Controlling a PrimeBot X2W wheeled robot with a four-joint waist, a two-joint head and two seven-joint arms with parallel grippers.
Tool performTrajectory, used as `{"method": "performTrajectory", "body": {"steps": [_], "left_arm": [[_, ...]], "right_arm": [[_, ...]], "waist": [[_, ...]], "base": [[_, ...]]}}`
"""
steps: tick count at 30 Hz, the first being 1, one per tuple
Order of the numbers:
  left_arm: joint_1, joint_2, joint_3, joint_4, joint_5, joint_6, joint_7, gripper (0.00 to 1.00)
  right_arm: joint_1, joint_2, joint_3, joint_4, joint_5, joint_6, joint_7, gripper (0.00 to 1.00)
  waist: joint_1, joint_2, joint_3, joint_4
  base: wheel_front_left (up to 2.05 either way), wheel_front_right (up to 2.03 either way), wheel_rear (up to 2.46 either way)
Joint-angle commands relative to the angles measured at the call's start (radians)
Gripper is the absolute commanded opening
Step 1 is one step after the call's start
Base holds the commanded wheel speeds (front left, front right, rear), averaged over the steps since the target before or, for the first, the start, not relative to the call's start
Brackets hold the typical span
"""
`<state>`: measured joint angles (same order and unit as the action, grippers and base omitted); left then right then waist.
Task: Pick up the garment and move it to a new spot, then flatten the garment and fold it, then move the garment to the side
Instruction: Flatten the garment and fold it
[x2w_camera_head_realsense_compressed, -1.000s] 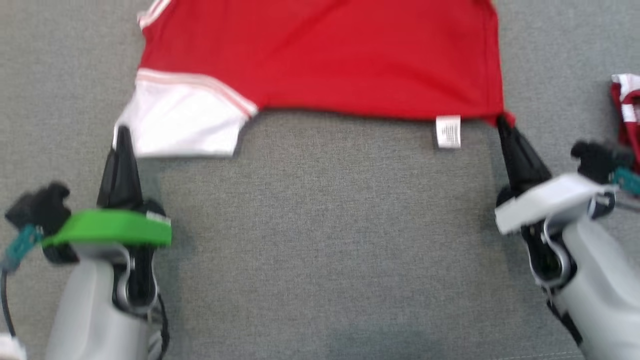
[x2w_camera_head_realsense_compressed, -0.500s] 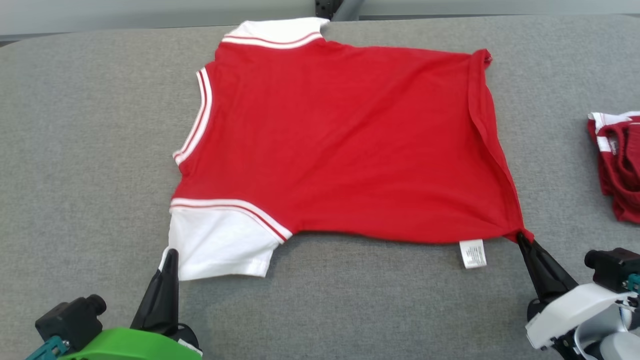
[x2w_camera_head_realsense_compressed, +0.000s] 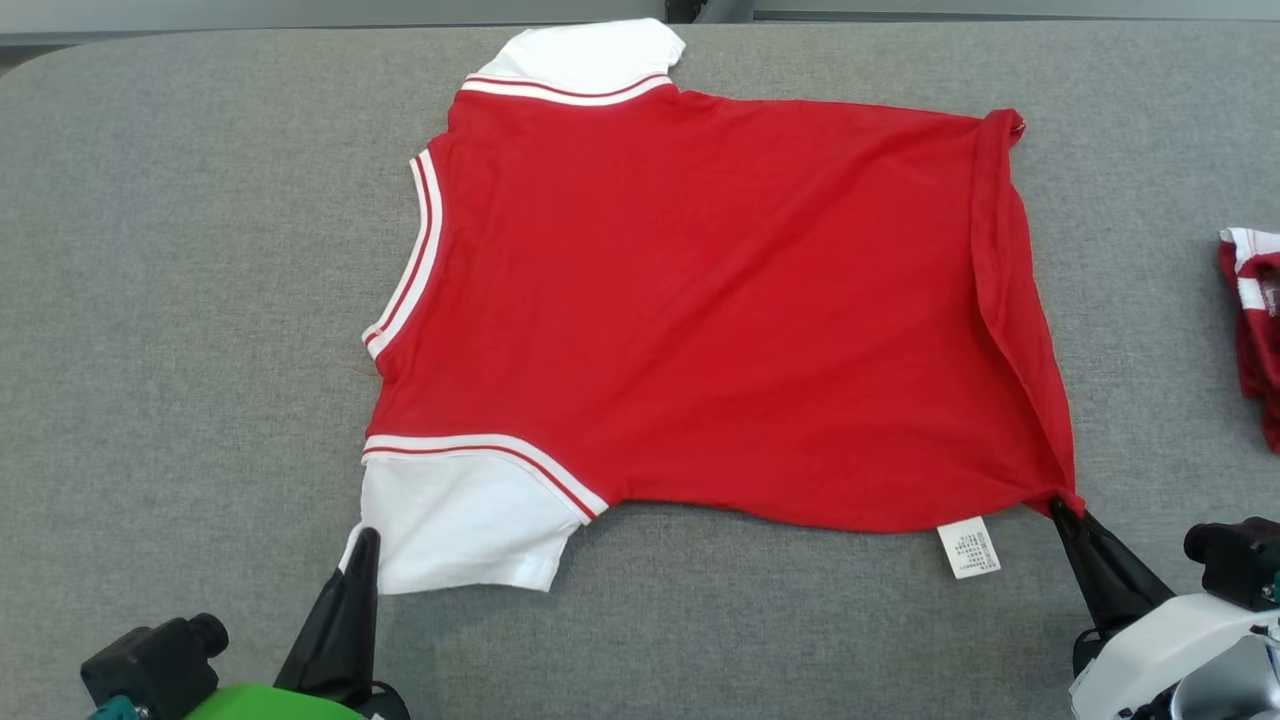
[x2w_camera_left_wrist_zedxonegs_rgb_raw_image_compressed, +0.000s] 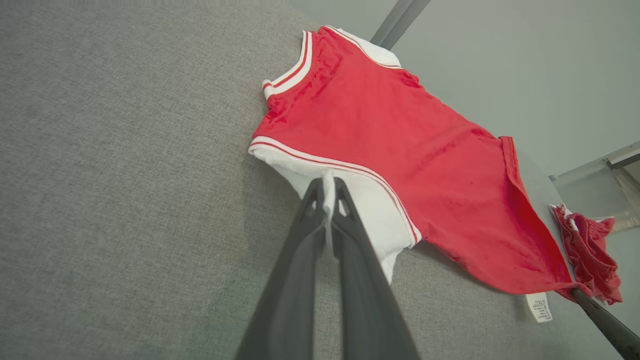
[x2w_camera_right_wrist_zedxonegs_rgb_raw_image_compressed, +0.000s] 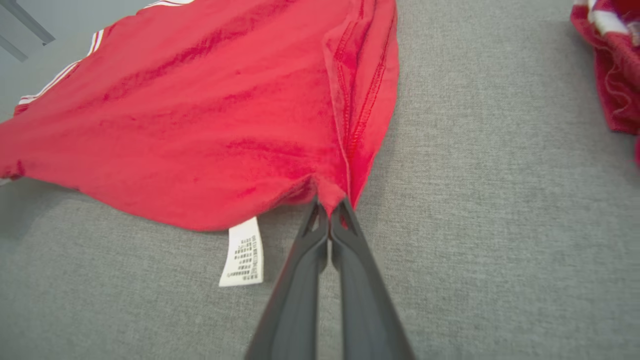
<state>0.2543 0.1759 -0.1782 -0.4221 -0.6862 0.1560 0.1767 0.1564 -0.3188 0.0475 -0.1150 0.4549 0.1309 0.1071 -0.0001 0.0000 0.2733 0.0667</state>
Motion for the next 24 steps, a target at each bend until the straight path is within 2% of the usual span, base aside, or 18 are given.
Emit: {"method": "performTrajectory", "body": {"steps": [1, 5, 10, 13, 19, 24], "left_arm": [[-0.027, 0.011, 0.01, -0.007, 0.007, 0.003, -0.005, 0.0], [-0.065, 0.018, 0.019, -0.018, 0.008, -0.012, -0.016, 0.0], [-0.18, 0.05, 0.038, -0.011, 0.021, -0.039, -0.01, 0.0], [-0.269, 0.069, 0.045, 0.02, 0.025, -0.052, 0.005, 0.0], [-0.416, 0.077, 0.054, 0.153, 0.0, -0.078, 0.022, 0.0], [-0.544, 0.068, 0.054, 0.309, -0.002, -0.103, -0.004, 0.0]], "right_arm": [[0.003, 0.008, -0.007, -0.011, -0.005, 0.0, 0.019, 0.0], [-0.014, 0.024, -0.023, -0.03, 0.019, 0.0, 0.064, 0.0], [-0.082, 0.046, -0.065, -0.044, 0.107, 0.0, 0.135, 0.0], [-0.153, 0.016, -0.067, -0.031, 0.138, -0.001, 0.183, 0.0], [-0.305, -0.015, -0.016, 0.041, 0.187, 0.0, 0.233, 0.0], [-0.436, -0.043, 0.052, 0.151, 0.205, 0.0, 0.21, 0.0]], "waist": [[0.0001, 0.0, -0.007, -0.011], [0.0001, 0.0, -0.012, -0.028], [0.0001, 0.0, -0.006, -0.053], [0.0001, 0.0, 0.011, -0.076], [0.0001, 0.0, 0.052, -0.108], [0.0001, 0.0, 0.097, -0.116]], "base": [[0.0, 0.0, 0.0], [0.0, 0.0, 0.0], [0.0, 0.0, 0.0], [0.0, 0.0, 0.0], [0.0, 0.0, 0.0], [0.0, 0.0, 0.0]]}}
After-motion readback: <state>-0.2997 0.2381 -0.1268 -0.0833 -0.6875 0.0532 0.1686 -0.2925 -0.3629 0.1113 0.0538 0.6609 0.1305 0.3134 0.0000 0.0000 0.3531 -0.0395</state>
